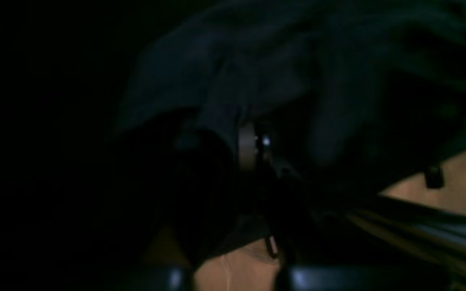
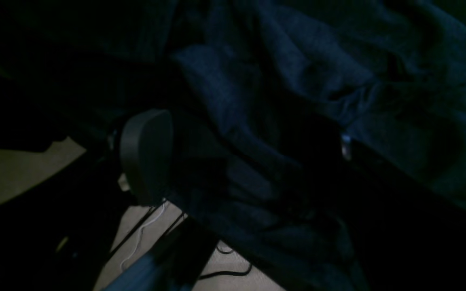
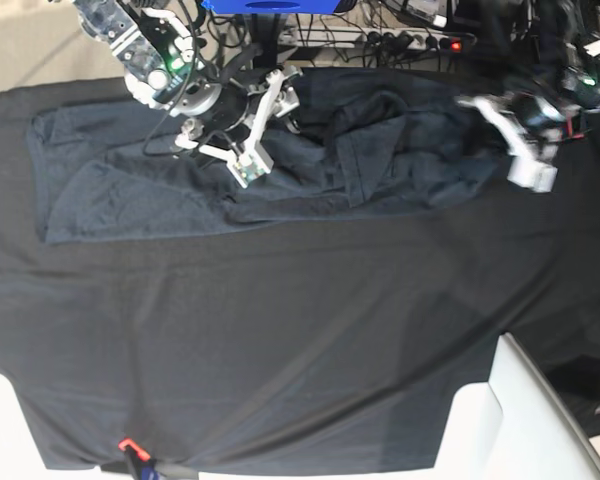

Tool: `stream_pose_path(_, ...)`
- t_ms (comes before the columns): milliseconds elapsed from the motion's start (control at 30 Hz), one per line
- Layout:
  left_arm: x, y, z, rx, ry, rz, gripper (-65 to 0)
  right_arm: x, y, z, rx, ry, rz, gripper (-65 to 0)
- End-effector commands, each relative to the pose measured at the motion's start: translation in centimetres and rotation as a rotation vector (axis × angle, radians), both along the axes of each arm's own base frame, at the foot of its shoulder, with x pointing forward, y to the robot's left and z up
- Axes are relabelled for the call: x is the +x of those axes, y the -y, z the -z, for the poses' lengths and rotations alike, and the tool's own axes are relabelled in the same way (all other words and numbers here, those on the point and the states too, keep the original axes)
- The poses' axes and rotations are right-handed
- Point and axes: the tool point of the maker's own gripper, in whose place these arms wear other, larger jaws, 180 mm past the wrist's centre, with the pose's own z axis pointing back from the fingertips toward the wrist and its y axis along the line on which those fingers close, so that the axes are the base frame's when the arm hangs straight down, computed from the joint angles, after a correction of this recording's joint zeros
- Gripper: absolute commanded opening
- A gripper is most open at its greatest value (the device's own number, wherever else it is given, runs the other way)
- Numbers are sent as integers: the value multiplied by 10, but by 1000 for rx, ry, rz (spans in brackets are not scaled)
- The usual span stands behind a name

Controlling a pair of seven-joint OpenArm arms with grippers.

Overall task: Fold the T-shirt properly
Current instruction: 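Lift the shirt end with the left gripper and fold it toward the right gripper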

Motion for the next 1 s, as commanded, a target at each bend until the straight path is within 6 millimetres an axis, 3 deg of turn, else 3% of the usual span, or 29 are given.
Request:
stream_pose_path(0, 9, 7, -13, 1, 39, 12, -650, 12, 2, -10, 17, 44, 17, -183)
stream_pose_path(233, 33, 82, -32, -68, 59, 88, -650, 22, 33, -7, -7, 43, 114, -183)
stream_pose_path(367, 47, 140, -35, -144, 58, 174, -650, 20, 45, -4, -20, 33, 146, -182)
stream_pose_path(600, 52, 225, -13, -233, -64, 286, -650, 23, 65, -7, -31, 40, 206, -182)
stream_pose_path(800, 53, 271, -6, -278, -107, 359, -650, 24, 85, -4, -52, 36, 260, -177)
stream_pose_path(967, 56, 288, 5, -287, -150, 379, -650, 26, 90, -6, -46, 58, 281, -176)
